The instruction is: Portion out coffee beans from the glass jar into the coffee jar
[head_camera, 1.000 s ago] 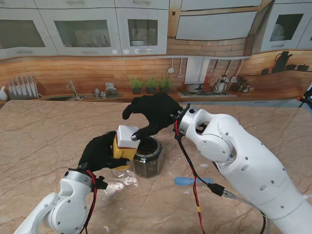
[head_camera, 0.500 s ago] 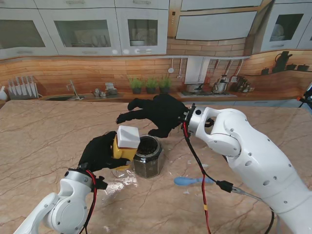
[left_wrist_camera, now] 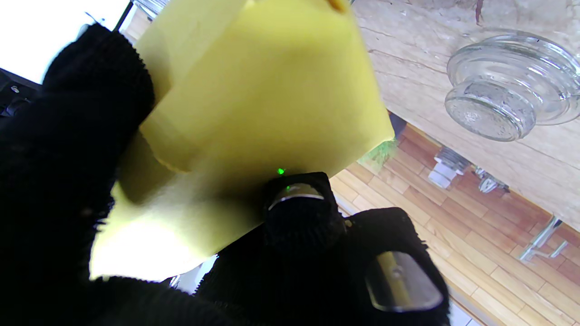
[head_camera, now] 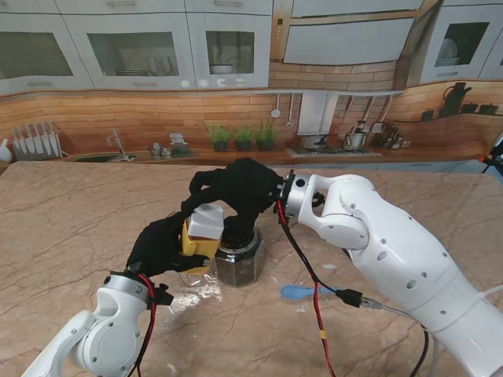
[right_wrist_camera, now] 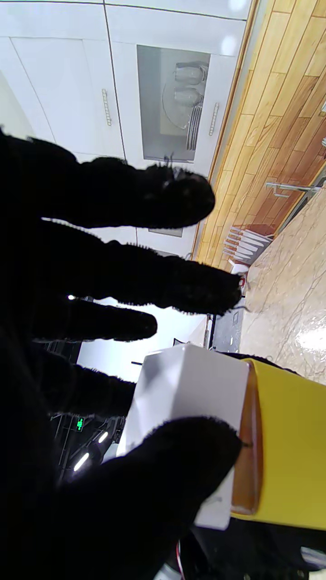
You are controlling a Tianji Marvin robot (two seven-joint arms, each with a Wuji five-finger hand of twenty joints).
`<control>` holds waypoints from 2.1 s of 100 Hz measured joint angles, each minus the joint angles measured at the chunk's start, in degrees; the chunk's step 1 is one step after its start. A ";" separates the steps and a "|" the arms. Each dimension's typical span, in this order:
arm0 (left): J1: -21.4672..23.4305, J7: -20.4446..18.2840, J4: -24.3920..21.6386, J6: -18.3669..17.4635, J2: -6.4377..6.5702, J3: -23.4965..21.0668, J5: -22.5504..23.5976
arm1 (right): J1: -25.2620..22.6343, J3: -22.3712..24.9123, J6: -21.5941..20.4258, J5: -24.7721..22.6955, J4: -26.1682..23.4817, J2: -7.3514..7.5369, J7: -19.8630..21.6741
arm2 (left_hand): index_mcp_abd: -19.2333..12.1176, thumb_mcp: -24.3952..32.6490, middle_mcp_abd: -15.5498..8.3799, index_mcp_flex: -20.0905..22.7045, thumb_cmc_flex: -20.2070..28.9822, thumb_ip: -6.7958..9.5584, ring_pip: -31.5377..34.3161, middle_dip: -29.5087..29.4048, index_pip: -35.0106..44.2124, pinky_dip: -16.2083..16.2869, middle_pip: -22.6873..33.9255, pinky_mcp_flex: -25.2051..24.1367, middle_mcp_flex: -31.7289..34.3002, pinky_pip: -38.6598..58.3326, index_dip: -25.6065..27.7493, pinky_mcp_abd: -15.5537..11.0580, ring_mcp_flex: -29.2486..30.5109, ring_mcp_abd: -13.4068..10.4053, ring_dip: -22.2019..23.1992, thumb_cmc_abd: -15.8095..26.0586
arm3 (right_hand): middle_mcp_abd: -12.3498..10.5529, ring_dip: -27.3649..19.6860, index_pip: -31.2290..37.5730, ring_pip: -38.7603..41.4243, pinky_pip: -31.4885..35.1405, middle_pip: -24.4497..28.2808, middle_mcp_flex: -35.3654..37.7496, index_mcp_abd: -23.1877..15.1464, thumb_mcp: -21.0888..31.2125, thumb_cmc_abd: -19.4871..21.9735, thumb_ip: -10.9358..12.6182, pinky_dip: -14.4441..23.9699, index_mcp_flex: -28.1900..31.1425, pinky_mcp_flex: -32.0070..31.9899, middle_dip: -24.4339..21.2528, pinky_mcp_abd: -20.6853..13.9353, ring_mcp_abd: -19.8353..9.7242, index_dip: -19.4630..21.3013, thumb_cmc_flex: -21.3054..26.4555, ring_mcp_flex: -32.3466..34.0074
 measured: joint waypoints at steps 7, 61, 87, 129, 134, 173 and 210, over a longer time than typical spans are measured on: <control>0.02 0.02 0.05 -0.01 0.00 -0.08 0.00 | 0.19 -0.25 0.08 0.40 0.19 -0.14 -0.20 | 0.00 0.00 0.00 0.00 0.00 0.00 0.00 0.00 0.00 0.00 0.00 0.00 0.00 0.00 0.04 0.01 0.00 0.01 0.00 0.00 | -0.49 0.15 3.18 0.70 0.52 0.13 2.48 0.27 -1.95 -0.33 -1.20 0.01 0.13 0.08 1.01 0.00 -0.01 -0.28 -0.08 0.58; 0.12 0.27 0.07 -0.09 -0.05 0.08 -0.12 | -0.52 -0.65 6.81 4.09 -3.26 0.00 9.66 | -0.38 0.00 0.00 0.24 0.00 0.00 0.19 -0.04 0.07 0.00 0.00 0.00 0.00 0.00 0.13 0.01 0.00 0.02 0.00 -0.61 | 8.39 0.72 9.69 1.33 2.84 -6.40 7.29 11.64 -19.92 30.71 3.40 1.34 -0.35 -5.09 1.87 7.86 5.65 -11.80 -41.92 -2.33; 0.20 0.40 0.08 -0.09 -0.07 -0.19 -0.14 | -5.30 6.88 4.82 2.46 -6.86 0.41 9.71 | -0.38 0.00 0.00 0.24 0.00 0.00 0.19 -0.04 0.07 0.00 0.00 0.00 0.01 0.00 0.13 0.02 0.00 0.02 0.00 -0.61 | 10.84 0.66 -18.92 -1.91 0.93 -9.90 -3.74 11.99 -23.90 30.75 4.89 1.41 -16.33 -11.43 -0.33 9.80 6.56 -13.54 -28.27 -8.45; 0.03 0.13 0.09 -0.06 -0.06 -0.10 -0.22 | 0.91 3.20 -7.17 -16.51 -0.18 2.12 -10.24 | -0.38 0.00 0.00 0.24 0.00 0.00 0.19 -0.04 0.07 0.00 0.00 0.00 0.03 0.00 0.13 0.04 0.00 0.02 0.00 -0.61 | 8.32 -5.78 -12.16 -6.19 -6.73 -12.52 -8.56 0.95 2.30 6.03 1.57 0.34 -16.54 -12.90 -8.49 3.53 2.96 -2.83 3.01 -17.43; -0.01 0.09 0.09 -0.06 -0.06 -0.10 -0.22 | 1.61 2.50 -7.44 -16.16 0.42 2.14 -10.23 | -0.38 0.00 0.00 0.24 0.00 0.00 0.19 -0.04 0.07 0.00 0.00 0.00 0.03 0.00 0.13 0.05 0.00 0.02 0.00 -0.61 | 8.18 -5.82 -11.49 -5.79 -6.73 -11.01 -8.56 0.95 3.21 4.71 1.07 0.24 -16.54 -12.45 -8.49 3.24 2.95 -2.07 3.01 -17.41; -0.17 -0.26 0.11 0.03 -0.03 -0.02 -0.22 | 4.98 -3.59 -7.81 -13.65 4.77 1.15 -14.22 | -0.38 0.00 0.00 0.24 0.00 0.00 0.19 -0.04 0.07 0.00 0.00 0.00 0.06 0.00 0.13 0.09 0.00 0.07 0.00 -0.61 | 5.92 -6.28 -7.58 -3.48 -6.39 -3.88 -8.56 0.82 4.38 1.53 -0.11 -0.25 -12.41 -9.42 -8.37 0.56 0.96 2.30 3.01 -16.17; -0.17 -0.25 0.12 -0.02 -0.03 -0.15 -0.21 | 4.55 -2.42 -8.38 -8.49 4.47 -0.11 -9.03 | -0.41 0.00 0.00 0.25 0.00 0.00 0.15 -0.04 0.07 0.00 0.00 0.00 0.08 0.00 0.13 0.19 0.00 0.16 0.00 -0.61 | 0.04 -5.54 8.78 -3.90 -6.74 3.87 -1.09 1.46 -2.49 0.80 -5.73 -0.27 -0.73 -7.29 -1.38 0.27 -0.30 -8.80 -1.13 -10.06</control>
